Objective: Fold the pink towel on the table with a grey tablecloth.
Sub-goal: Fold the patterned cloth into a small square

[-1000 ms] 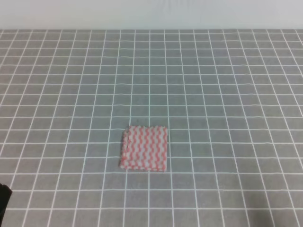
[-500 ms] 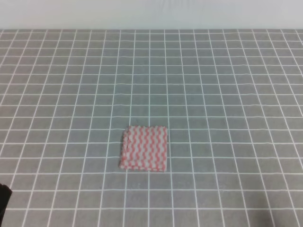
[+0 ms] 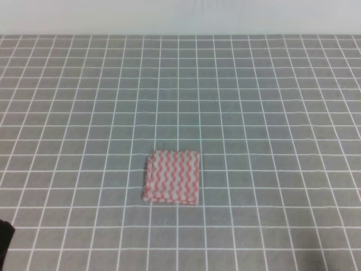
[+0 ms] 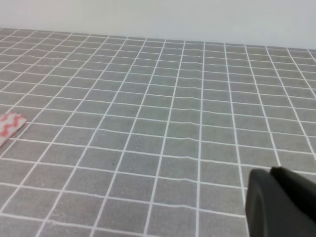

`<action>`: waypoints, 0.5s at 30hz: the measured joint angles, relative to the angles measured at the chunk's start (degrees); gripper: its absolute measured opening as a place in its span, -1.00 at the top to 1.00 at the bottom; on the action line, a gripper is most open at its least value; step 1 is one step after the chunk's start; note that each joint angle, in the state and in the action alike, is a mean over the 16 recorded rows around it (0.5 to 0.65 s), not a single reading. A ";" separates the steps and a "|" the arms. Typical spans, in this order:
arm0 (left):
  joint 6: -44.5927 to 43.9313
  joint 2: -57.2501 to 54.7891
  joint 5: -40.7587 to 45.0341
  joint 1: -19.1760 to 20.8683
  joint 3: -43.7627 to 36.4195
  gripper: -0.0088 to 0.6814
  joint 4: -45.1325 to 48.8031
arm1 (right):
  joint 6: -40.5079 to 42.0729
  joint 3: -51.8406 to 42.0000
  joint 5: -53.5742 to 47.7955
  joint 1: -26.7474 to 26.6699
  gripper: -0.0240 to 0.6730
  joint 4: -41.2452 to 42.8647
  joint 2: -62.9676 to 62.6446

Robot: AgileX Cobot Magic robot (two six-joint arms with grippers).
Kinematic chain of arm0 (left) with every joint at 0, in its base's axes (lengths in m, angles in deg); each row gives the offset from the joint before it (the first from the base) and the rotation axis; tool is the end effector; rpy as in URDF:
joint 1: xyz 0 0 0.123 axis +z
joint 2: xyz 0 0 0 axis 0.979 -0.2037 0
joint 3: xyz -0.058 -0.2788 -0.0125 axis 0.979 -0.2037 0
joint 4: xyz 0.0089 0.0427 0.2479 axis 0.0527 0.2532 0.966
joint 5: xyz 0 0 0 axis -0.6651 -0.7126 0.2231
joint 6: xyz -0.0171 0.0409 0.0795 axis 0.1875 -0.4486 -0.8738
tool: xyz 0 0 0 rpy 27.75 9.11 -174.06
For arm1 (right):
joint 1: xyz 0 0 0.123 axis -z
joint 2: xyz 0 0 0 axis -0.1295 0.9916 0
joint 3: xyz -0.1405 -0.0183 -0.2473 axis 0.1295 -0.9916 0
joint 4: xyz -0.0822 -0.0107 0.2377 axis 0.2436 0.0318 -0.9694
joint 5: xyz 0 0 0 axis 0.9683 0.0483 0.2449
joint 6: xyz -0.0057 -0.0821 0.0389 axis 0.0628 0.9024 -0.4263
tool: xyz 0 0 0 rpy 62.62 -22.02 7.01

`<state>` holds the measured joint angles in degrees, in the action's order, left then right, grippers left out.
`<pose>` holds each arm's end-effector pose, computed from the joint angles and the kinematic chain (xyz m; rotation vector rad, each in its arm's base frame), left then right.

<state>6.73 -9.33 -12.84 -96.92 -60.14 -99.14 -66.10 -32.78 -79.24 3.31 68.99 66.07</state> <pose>0.0504 -0.0233 0.2046 0.2707 1.5380 -0.3405 0.0527 0.0112 0.1810 -0.1099 1.7507 0.1337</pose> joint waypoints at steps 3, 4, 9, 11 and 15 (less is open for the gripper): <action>6.72 0.03 1.92 1.30 -0.07 0.98 6.77 | 0.00 0.00 0.02 0.00 0.98 -0.07 0.00; 9.08 0.01 2.76 1.87 -0.03 0.98 9.17 | 0.00 0.00 0.02 0.00 0.98 -0.10 0.00; 20.90 0.15 7.36 5.19 -0.12 0.98 21.28 | 0.00 0.00 0.02 -0.01 0.98 -0.25 -0.06; 25.49 0.15 9.34 6.54 -0.12 0.98 25.72 | 0.00 0.00 0.00 -0.01 0.98 -0.31 -0.06; 31.46 0.29 12.22 8.93 -0.20 0.98 31.11 | -0.01 -0.09 0.03 -0.02 0.98 -0.41 -0.13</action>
<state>38.19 -9.04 -0.62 -87.99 -60.34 -68.03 -66.10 -32.87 -79.20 3.30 68.58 65.95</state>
